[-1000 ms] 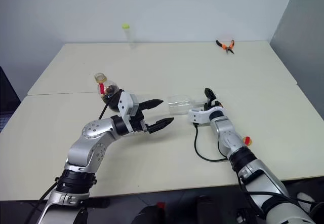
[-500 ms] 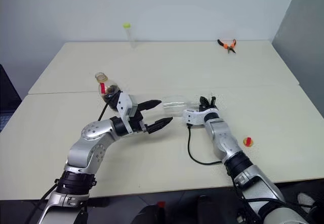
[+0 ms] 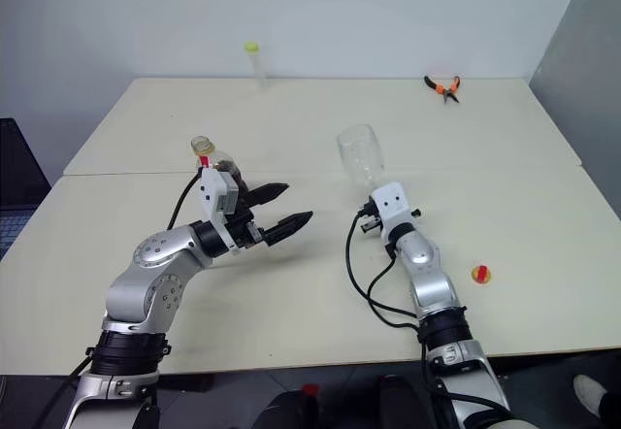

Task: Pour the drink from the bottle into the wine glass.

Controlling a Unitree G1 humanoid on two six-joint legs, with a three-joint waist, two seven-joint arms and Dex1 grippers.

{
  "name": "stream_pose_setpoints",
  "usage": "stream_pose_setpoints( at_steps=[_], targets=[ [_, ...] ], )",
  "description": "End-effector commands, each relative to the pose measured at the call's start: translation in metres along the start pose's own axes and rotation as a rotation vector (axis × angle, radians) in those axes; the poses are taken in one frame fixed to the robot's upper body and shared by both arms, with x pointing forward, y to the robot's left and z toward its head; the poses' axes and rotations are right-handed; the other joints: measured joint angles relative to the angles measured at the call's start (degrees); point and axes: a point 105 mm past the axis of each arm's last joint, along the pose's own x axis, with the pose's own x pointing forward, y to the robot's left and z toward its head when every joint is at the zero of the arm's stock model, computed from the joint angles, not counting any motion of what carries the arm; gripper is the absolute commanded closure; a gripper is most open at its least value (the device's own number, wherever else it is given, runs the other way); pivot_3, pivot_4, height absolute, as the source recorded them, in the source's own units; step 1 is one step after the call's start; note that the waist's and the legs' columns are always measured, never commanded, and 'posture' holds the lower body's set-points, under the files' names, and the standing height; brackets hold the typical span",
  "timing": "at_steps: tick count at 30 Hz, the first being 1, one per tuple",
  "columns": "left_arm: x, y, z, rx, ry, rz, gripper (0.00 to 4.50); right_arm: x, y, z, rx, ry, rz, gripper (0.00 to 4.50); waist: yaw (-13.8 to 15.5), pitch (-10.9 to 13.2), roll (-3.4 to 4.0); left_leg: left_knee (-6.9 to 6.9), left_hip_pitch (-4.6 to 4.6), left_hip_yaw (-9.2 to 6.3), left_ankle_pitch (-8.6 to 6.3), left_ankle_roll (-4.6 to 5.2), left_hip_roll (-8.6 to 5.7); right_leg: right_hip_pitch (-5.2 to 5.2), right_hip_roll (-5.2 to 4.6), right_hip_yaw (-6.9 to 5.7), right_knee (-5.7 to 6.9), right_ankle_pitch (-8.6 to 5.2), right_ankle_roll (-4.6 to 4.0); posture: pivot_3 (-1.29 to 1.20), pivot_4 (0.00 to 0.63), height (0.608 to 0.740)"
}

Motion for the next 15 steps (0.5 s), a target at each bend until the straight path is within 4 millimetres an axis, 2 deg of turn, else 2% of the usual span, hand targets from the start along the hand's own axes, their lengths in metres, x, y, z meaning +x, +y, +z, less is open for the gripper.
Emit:
stream_pose_setpoints(
  at_steps=[1,6,10,12,15],
  targets=[
    [-0.001,-0.005,0.018,0.034,-0.044,-0.016,0.0,0.009,0.007,0.017,0.075,-0.106,0.047,4.14,0.08,0.0,0.0,0.01,0.0,0.01,0.0,0.0,-0.01,0.0,0.0,0.0,0.0,0.0,0.0,0.0,0.15,0.74],
    [-0.002,-0.006,0.021,0.03,-0.048,-0.023,0.0,0.023,0.027,0.025,0.043,-0.16,0.107,4.14,-0.15,0.03,0.05,-0.02,0.02,0.0,0.03,-0.05,0.04,-0.03,0.01,0.02,0.02,0.0,0.0,0.0,0.15,0.74],
    [-0.003,-0.006,0.024,0.03,-0.052,-0.025,0.0,0.024,0.033,0.014,0.02,-0.141,0.138,4.14,-0.13,0.04,0.06,-0.02,0.01,0.0,0.03,-0.06,0.02,-0.04,0.01,0.01,0.01,0.0,0.0,0.0,0.15,0.74],
    [-0.004,-0.007,0.025,0.031,-0.055,-0.026,0.0,0.02,0.033,0.005,0.029,-0.125,0.146,3.36,-0.07,0.03,0.06,0.0,0.0,0.01,0.03,-0.06,-0.01,-0.03,0.01,0.01,0.01,0.0,0.0,0.0,0.15,0.74],
    [-0.005,-0.008,0.027,0.032,-0.058,-0.03,0.0,0.015,0.032,-0.002,0.021,-0.112,0.161,2.52,0.06,0.03,0.06,0.02,0.0,0.0,0.03,-0.06,-0.02,-0.01,0.01,0.0,0.0,0.0,0.0,0.0,0.15,0.74]
  ],
)
